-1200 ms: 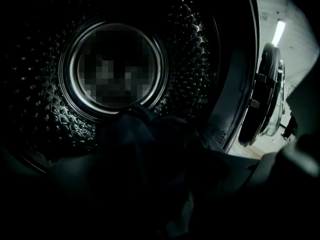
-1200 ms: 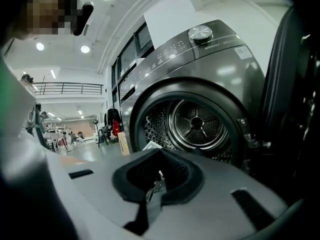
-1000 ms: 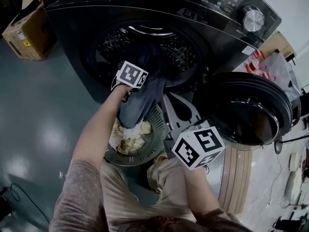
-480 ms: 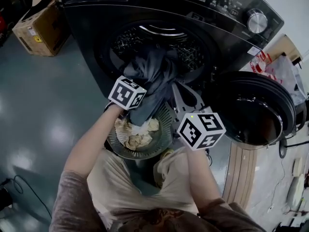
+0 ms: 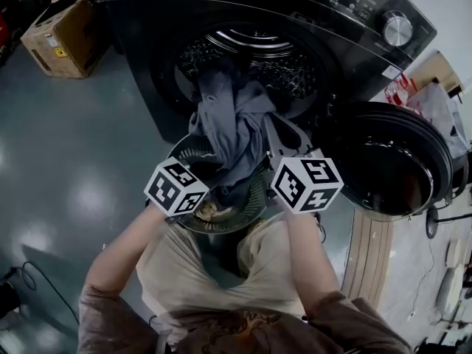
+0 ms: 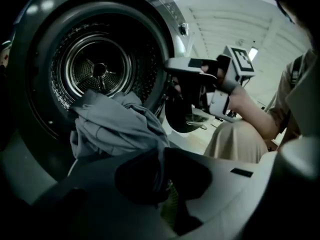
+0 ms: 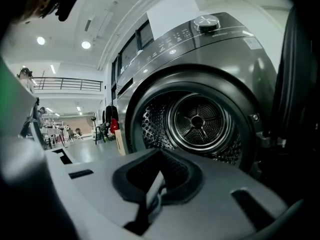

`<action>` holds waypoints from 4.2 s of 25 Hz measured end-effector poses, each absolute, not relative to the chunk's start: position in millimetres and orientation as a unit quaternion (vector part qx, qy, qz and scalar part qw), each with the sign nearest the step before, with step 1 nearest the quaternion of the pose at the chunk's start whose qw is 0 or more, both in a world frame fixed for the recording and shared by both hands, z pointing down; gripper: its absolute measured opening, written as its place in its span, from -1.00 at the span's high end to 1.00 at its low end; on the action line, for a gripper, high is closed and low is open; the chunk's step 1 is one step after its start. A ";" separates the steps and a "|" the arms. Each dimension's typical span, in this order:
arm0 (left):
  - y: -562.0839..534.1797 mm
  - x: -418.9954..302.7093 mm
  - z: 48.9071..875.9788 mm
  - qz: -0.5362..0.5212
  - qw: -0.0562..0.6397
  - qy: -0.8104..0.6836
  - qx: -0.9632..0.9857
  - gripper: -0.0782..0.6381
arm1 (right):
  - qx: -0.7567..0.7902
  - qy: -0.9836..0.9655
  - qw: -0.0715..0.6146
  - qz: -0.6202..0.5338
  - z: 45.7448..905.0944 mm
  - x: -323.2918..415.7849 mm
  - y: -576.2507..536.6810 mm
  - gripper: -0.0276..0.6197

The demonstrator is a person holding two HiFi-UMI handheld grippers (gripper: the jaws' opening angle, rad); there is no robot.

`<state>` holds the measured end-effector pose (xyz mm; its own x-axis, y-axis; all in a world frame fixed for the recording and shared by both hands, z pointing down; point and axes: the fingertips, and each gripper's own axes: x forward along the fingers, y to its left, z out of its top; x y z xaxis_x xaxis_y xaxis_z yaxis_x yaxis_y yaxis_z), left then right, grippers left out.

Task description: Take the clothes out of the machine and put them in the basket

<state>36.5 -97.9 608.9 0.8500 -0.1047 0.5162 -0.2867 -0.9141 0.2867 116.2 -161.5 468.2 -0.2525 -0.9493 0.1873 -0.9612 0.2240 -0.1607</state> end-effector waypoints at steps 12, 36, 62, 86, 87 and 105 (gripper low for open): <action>-161.9 40.1 584.8 0.196 0.081 -0.222 0.952 -0.14 | 0.611 -0.782 0.022 0.122 465.4 111.2 -156.4 0.92; -323.4 108.7 651.0 0.306 0.072 -0.326 0.892 0.28 | 0.610 -0.784 0.018 0.117 457.5 122.4 -142.4 0.92; -108.1 10.0 628.2 0.265 0.137 -0.219 0.929 0.17 | 0.598 -0.793 0.026 0.117 472.1 89.8 -161.4 0.92; -137.4 -43.2 303.3 0.124 0.167 -0.341 0.917 -0.20 | 0.483 -0.854 0.119 0.153 288.5 62.0 -130.7 0.92; -135.4 -45.5 275.8 0.120 0.168 -0.349 0.914 -0.20 | 0.479 -0.856 0.117 0.155 264.6 63.3 -127.6 0.92; -128.8 -18.7 -11.2 0.032 0.140 -0.438 0.888 -0.20 | 0.403 -0.905 0.065 0.118 4.1 90.5 -140.3 0.92</action>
<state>-18.7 -128.8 -11.2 0.6150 -0.7678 0.1797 -0.7859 -0.5781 0.2196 90.5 -140.3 4.1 -0.6671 -0.7137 0.2136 -0.7446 0.6478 -0.1610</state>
